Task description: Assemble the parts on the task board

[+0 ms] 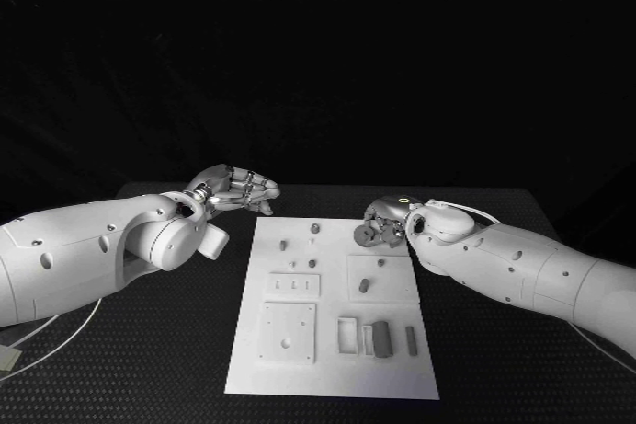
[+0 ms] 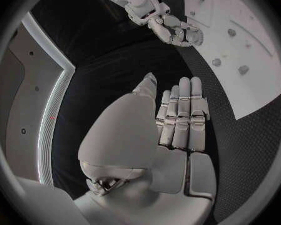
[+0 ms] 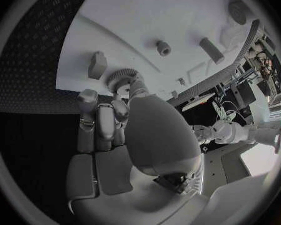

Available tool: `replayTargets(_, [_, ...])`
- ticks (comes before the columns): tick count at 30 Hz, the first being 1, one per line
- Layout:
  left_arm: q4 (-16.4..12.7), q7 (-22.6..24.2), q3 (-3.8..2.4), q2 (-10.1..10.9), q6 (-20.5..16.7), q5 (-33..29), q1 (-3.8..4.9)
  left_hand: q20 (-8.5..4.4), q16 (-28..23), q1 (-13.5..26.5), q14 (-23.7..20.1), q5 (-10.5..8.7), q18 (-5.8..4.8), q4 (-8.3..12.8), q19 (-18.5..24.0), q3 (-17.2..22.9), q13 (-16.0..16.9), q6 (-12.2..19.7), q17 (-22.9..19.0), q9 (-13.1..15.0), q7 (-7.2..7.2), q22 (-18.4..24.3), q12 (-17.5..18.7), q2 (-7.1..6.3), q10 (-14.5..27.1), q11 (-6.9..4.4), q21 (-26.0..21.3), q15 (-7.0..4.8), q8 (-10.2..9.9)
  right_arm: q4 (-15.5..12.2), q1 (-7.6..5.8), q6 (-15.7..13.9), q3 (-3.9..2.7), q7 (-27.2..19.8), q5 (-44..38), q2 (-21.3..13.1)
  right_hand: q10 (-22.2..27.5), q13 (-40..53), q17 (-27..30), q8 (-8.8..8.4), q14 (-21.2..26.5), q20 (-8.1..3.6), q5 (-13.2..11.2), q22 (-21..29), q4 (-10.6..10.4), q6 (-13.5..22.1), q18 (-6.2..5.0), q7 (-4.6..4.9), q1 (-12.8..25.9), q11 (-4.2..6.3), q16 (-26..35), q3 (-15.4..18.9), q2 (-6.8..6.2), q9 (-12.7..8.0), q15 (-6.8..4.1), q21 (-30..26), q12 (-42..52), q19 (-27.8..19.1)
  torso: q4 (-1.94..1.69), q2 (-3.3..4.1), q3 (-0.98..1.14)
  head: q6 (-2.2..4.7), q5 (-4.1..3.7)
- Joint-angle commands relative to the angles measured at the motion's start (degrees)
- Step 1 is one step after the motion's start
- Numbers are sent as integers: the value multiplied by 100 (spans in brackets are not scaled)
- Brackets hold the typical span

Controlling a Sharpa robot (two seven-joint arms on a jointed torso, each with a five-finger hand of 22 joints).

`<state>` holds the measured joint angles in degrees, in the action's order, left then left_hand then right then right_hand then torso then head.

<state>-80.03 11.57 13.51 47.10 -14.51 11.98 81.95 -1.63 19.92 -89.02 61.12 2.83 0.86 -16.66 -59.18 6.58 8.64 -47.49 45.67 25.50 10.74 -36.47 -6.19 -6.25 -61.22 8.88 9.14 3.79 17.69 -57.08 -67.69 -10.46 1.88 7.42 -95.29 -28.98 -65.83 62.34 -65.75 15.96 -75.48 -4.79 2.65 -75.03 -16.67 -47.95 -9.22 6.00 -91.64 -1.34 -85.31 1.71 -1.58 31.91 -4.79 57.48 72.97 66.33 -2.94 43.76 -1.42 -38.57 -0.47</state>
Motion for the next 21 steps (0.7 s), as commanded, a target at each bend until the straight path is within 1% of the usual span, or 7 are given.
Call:
replayTargets(1, [-15,33,-4,-2,68,17,5,-39,-21,31,39,14,59,4,-13,-33,10,17,9,-6,17,7,24,-13,-14,14,-29,-12,-35,12,67,330,43,-21,-43,-1,-18,-41,32,17,11,10,1,-59,-8,-234,-573,167,-453,9,-25,-56,450,3,-4,15,-37,-60,1,4,2,-5,-11])
replayTargets(3, [-19,30,-4,2,66,17,5,-39,-22,33,39,14,59,3,-13,-33,10,17,10,-6,17,7,24,-12,-15,14,-29,-12,-35,7,67,301,43,-22,-45,1,-10,-47,34,12,16,14,1,-59,-7,-239,-573,165,-458,11,-24,-81,466,0,-6,15,-43,-67,-2,4,2,-2,-20])
replayTargets(7, [-19,36,-4,2,71,17,5,-39,-23,33,40,14,59,3,-13,-32,10,16,11,-6,17,7,25,-11,-16,14,-30,-12,-35,-15,67,219,43,-26,-74,-12,2,-57,46,10,25,17,1,-60,-6,-250,-575,162,-462,13,-23,-103,468,-3,-8,16,-51,-73,1,2,3,-2,-14])
replayTargets(16, [-14,45,-4,0,95,17,5,-38,-30,39,39,14,58,3,-12,-35,10,20,15,-6,18,7,30,-16,-13,15,-34,-11,-38,-108,67,-128,42,5,-178,-46,58,-125,96,9,60,28,1,-61,-6,-285,-575,155,-462,20,-10,-146,451,-6,-13,17,-101,-89,3,4,7,6,3])
replayTargets(19, [-14,50,-4,0,105,17,5,-38,-31,40,39,14,58,3,-12,-35,10,20,16,-6,18,7,31,-16,-12,16,-35,-11,-39,-113,66,-216,41,24,-179,-54,79,-156,115,11,69,32,1,-62,-8,-302,-575,152,-451,23,-6,-157,438,-6,-16,20,-122,-91,2,3,5,10,4])
replayTargets(21, [-19,53,-4,2,107,17,5,-38,-33,41,39,14,58,3,-12,-36,10,22,18,-7,19,7,33,-18,-11,16,-36,-10,-40,-128,66,-288,41,54,-173,-64,94,-177,126,12,75,34,1,-61,-9,-312,-575,149,-442,25,-3,-165,432,-6,-18,21,-138,-92,3,1,3,22,19])
